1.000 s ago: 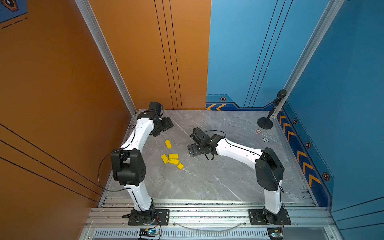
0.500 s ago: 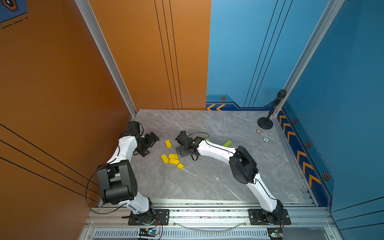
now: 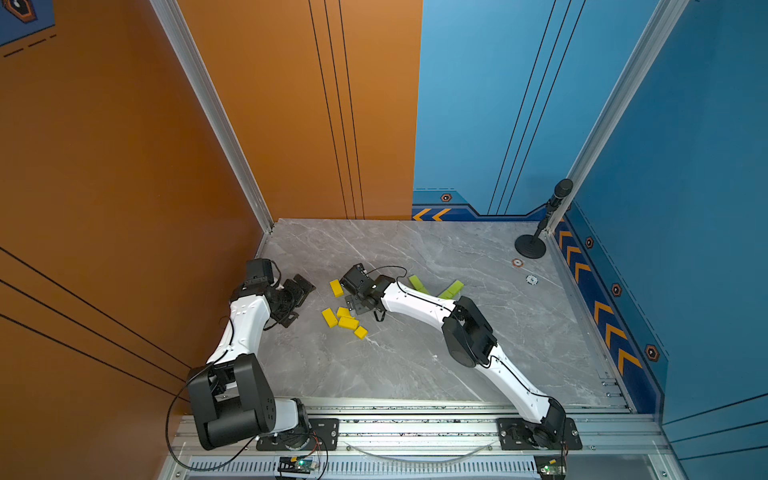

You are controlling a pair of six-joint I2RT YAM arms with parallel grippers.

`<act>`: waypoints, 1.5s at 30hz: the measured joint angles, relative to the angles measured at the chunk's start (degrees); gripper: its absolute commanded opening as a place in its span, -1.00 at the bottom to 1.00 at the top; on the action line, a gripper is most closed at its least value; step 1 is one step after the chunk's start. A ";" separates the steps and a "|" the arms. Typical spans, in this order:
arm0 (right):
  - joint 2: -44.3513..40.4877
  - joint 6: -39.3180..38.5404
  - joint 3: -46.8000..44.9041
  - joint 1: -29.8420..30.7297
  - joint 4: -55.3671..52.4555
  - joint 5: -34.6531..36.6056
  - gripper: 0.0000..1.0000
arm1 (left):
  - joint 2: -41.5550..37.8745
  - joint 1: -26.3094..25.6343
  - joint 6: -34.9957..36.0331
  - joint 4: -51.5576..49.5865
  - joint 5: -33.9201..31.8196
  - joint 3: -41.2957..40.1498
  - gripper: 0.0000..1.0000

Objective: Assemble the letter v with building blocks
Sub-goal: Move the building block to the center of the board, then pick up the building block from the center of the board.

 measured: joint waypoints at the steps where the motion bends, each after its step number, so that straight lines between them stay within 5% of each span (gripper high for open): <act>1: 0.00 0.00 0.00 0.37 -0.31 -0.02 0.99 | -0.28 0.07 0.00 0.04 -0.17 -0.17 0.95; 19: 1.70 2.08 5.31 7.65 -1.88 -1.51 0.99 | -1.05 4.15 1.95 -0.11 -1.09 -1.27 0.95; 28: 0.50 5.07 5.40 6.64 -2.60 -2.27 1.00 | -1.55 4.48 0.79 3.82 5.49 -4.96 0.95; 45: -10.45 -14.56 -10.32 8.00 -1.27 -6.84 0.99 | -1.09 6.45 0.17 5.95 9.14 -7.02 0.95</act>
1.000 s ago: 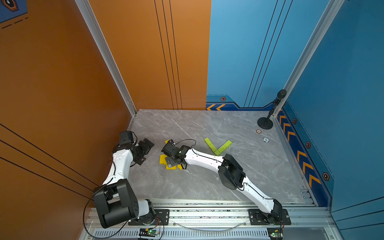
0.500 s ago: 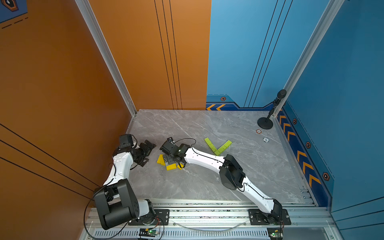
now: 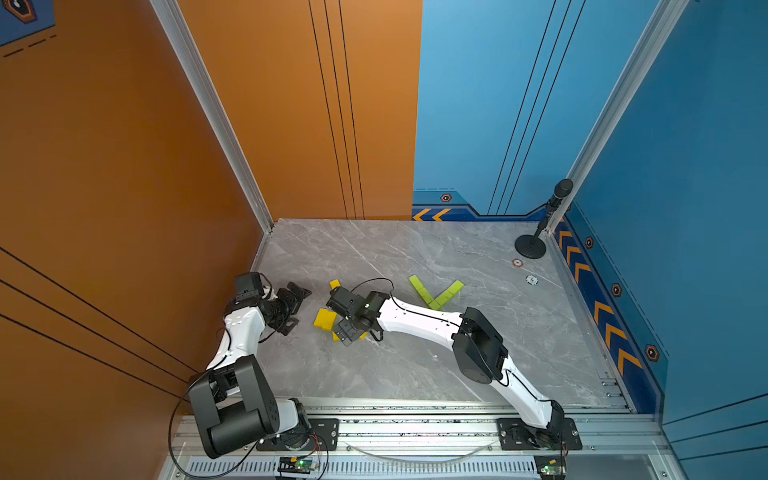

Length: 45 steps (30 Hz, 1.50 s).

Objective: Assemble the letter v with building blocks
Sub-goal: Pick up the building block from the center of the board.

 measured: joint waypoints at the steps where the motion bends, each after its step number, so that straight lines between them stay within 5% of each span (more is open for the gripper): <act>1: -0.07 -0.76 -0.28 0.17 0.17 -0.39 0.99 | 0.00 0.00 0.00 0.00 0.02 -0.02 0.95; 19: 7.28 -9.31 6.12 1.44 1.14 -3.80 0.74 | -1.60 0.74 -1.70 1.27 2.16 -3.50 0.95; 25: 8.31 -10.86 7.69 0.87 1.20 -3.80 0.49 | -1.79 1.38 -1.68 1.46 2.69 -3.67 0.95; 32: 8.31 -12.44 7.72 0.72 1.05 -3.78 -0.05 | -1.95 1.73 -1.68 1.51 2.99 -3.82 0.95; 45: 8.31 -6.73 7.74 0.72 0.87 -2.16 -0.59 | -1.95 1.75 -1.75 1.70 3.43 -3.93 0.95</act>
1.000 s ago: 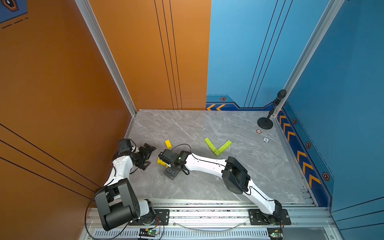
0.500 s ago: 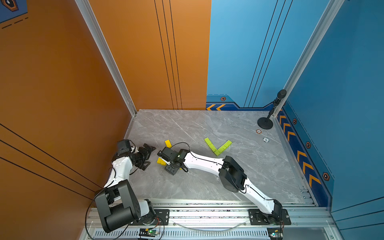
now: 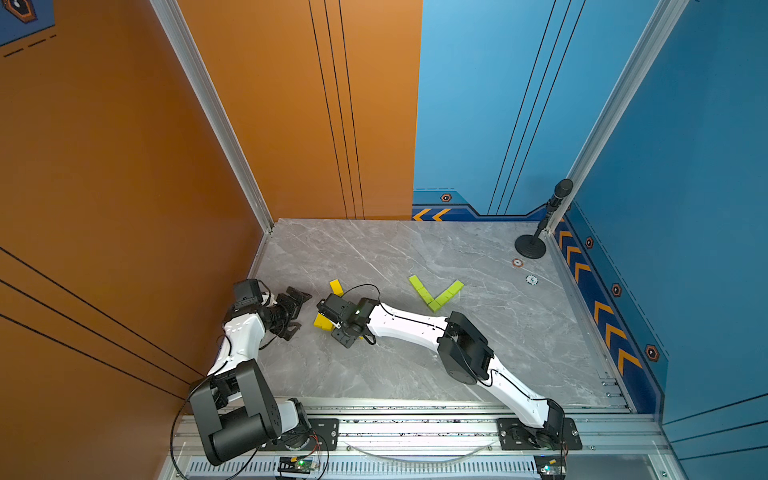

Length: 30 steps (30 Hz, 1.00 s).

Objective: Assemble the letter v with building blocks
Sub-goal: Pick up the building block from the center of the board, then assemble the building block at the center of the board.

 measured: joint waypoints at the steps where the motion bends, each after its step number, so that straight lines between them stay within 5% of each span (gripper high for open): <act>1: 0.00 0.85 -0.02 0.00 0.00 0.39 -0.63 | 0.00 -0.02 -0.20 0.02 0.11 -0.04 0.95; 16: -0.20 15.69 7.28 -7.48 -3.41 2.73 -0.68 | -0.02 -0.70 -4.90 6.86 3.43 -2.21 0.95; 30: 6.86 21.24 16.20 -5.84 -3.45 4.35 -0.64 | 4.13 -0.35 -7.43 14.27 4.74 -2.86 0.95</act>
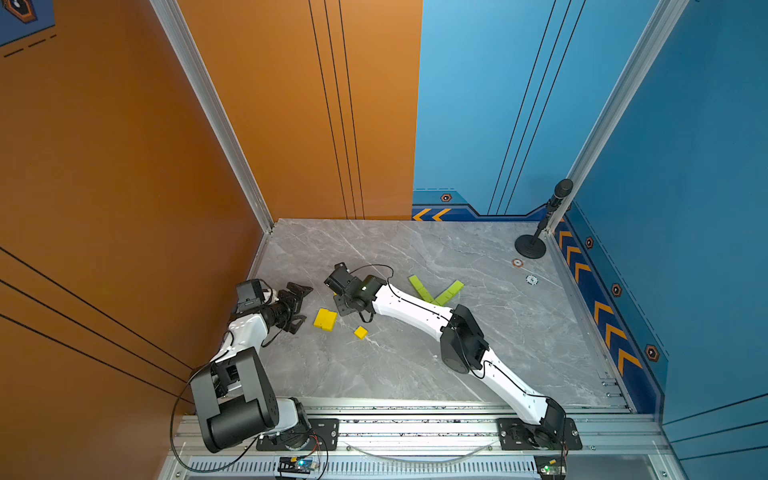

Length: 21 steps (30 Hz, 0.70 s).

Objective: Assemble the letter v with building blocks
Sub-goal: Assemble the building block at the center of the board.

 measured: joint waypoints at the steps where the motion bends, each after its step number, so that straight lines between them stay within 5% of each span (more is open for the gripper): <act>1: 0.52 0.31 0.00 0.00 0.00 0.11 -0.63 | 0.24 0.04 -0.09 0.72 0.02 0.00 0.95; 21: 3.80 1.38 3.28 1.09 0.09 0.11 -0.58 | 4.68 0.48 -1.05 4.20 1.66 1.90 0.95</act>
